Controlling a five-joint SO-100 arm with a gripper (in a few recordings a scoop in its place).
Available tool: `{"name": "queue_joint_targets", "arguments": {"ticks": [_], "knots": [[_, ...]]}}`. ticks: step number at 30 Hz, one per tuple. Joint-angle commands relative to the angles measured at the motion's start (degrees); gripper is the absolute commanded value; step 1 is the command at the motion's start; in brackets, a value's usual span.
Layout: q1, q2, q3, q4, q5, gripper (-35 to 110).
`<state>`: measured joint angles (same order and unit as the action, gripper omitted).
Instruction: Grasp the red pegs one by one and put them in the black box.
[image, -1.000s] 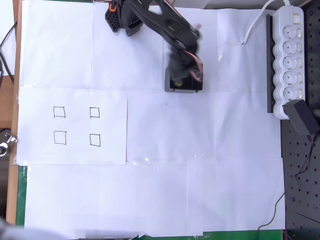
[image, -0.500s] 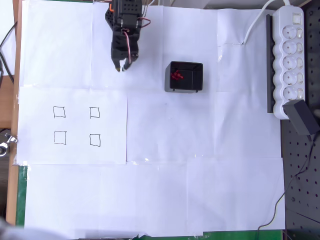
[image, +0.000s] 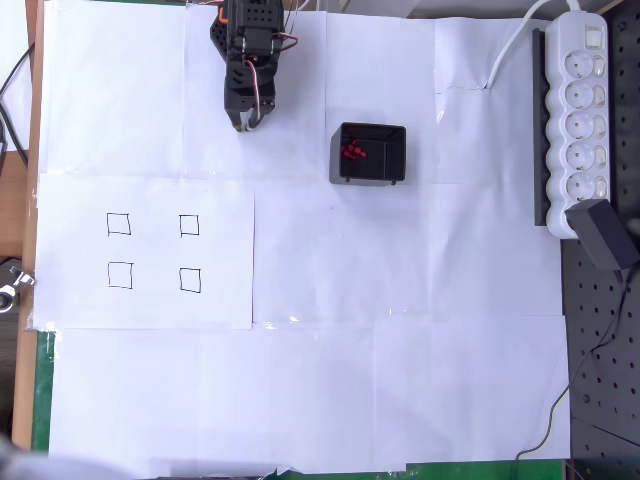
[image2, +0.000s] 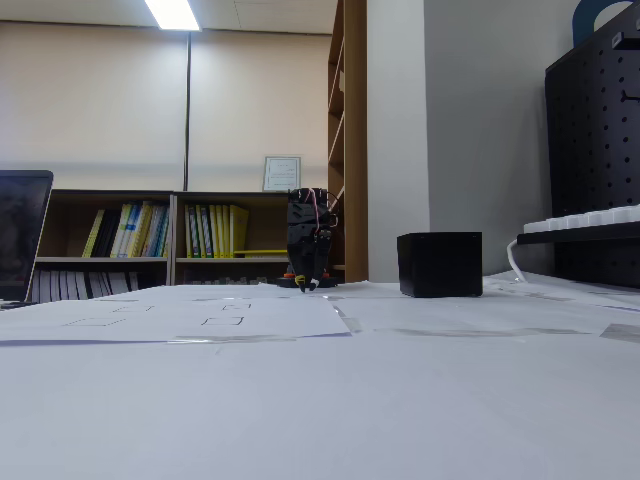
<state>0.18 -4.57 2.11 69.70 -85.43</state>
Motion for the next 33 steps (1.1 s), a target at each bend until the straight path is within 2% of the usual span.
{"name": "queue_joint_targets", "arguments": {"ticks": [1,8,33], "knots": [[-1.0,-2.9,-0.6,5.3,0.4,0],[-0.6,-4.7,-0.6,7.1,-3.4,0],[-1.3,-5.6,-0.6,7.6,-4.0,0]]}}
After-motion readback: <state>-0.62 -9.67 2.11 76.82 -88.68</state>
